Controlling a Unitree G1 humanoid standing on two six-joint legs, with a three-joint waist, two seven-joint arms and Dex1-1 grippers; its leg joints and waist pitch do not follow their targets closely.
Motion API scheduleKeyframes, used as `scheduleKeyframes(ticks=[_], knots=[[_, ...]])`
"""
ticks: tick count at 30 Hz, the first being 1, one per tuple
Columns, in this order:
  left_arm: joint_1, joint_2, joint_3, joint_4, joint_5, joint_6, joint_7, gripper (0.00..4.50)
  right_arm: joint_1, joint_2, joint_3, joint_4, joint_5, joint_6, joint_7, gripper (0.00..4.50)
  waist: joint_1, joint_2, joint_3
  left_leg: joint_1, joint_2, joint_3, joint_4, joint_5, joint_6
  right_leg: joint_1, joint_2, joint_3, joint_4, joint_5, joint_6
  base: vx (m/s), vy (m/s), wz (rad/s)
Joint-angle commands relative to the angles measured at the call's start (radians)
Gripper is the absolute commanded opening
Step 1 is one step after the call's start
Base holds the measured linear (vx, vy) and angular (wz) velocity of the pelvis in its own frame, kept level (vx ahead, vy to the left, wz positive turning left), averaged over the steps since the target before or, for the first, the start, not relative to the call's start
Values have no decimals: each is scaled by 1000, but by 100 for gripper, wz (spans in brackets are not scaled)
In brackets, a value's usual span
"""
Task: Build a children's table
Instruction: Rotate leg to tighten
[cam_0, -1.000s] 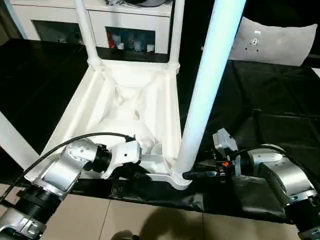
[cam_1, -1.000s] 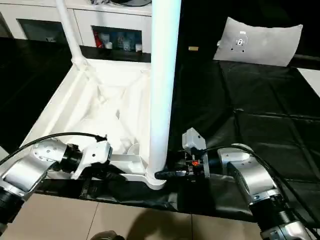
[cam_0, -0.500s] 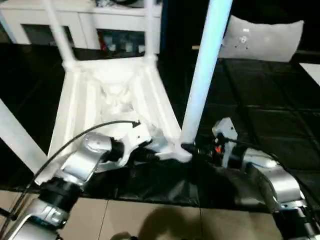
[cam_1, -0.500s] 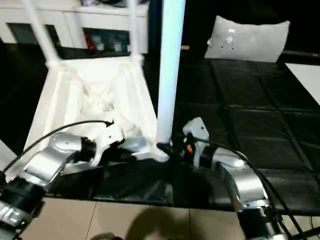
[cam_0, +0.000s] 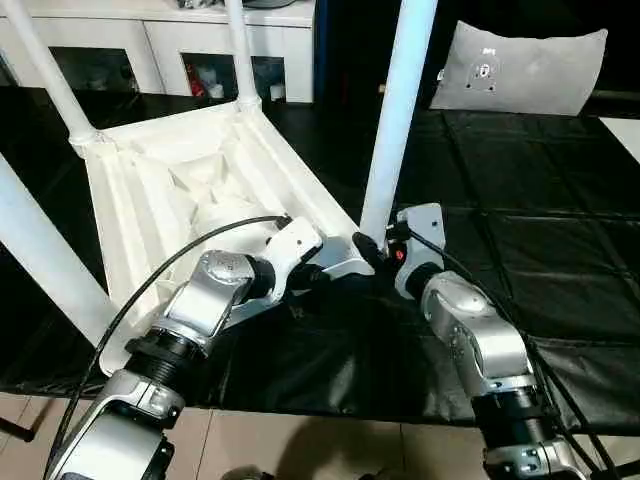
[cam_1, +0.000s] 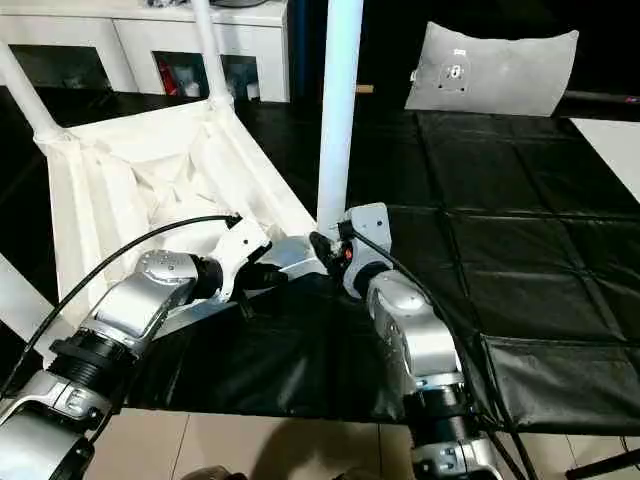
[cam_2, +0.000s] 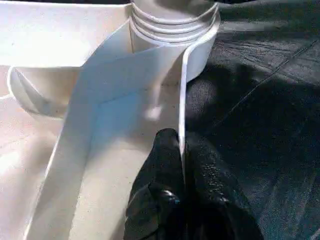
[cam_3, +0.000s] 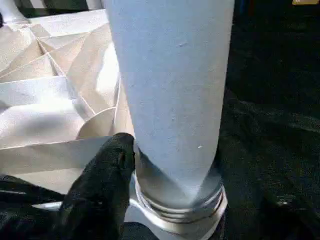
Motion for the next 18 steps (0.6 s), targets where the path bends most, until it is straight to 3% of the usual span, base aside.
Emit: scheduleKeyframes(ticks=[1, 5, 6, 8, 10, 12, 18], knots=[[-6, 17, -15, -30, 19, -34, -9, 0, 47, -1, 99, 2, 44, 4, 141, 302, 5, -5, -41, -3, 97, -39, -79, -120, 60, 45, -109, 62, -78, -104, -225, 0, 0, 0], [30, 75, -36, -60, 11, -99, -91, 0, 75, -94, 74, -37, 74, -67, 267, 347, -5, -7, -39, -7, 101, -43, -80, -147, 56, 48, -113, 63, -82, -126, -225, 0, 0, 0], [50, 108, -47, -75, 3, -176, -152, 0, 83, -150, 63, -54, 96, -101, 352, 356, -4, -6, -40, -7, 102, -43, -79, -143, 61, 50, -115, 64, -81, -118, -228, 0, 0, 0], [58, 126, -55, -79, 1, -204, -184, 0, 84, -179, 58, -58, 107, -110, 395, 365, -3, -5, -43, -4, 102, -38, -73, -114, 79, 47, -111, 64, -76, -61, -243, 0, 0, 0], [73, 157, -62, -87, -18, -265, -263, 0, 81, -232, 49, -59, 123, -129, 482, 384, 3, -4, -43, -3, 101, -35, -70, -67, 99, 46, -108, 61, -65, 35, -274, 0, 0, 0], [82, 182, -57, -99, -61, -286, -349, 0, 69, -292, 44, -44, 135, -156, 588, 401, 8, -5, -44, -1, 103, -34, -69, -58, 109, 47, -110, 59, -61, 60, -287, 0, 0, 0], [82, 235, -78, -92, -78, -333, -472, 0, 39, -384, 69, 0, 166, -187, 757, 448, 28, -3, -46, 3, 106, -31, -61, -10, 146, 42, -109, 54, -48, 123, -314, 0, 0, 0]])
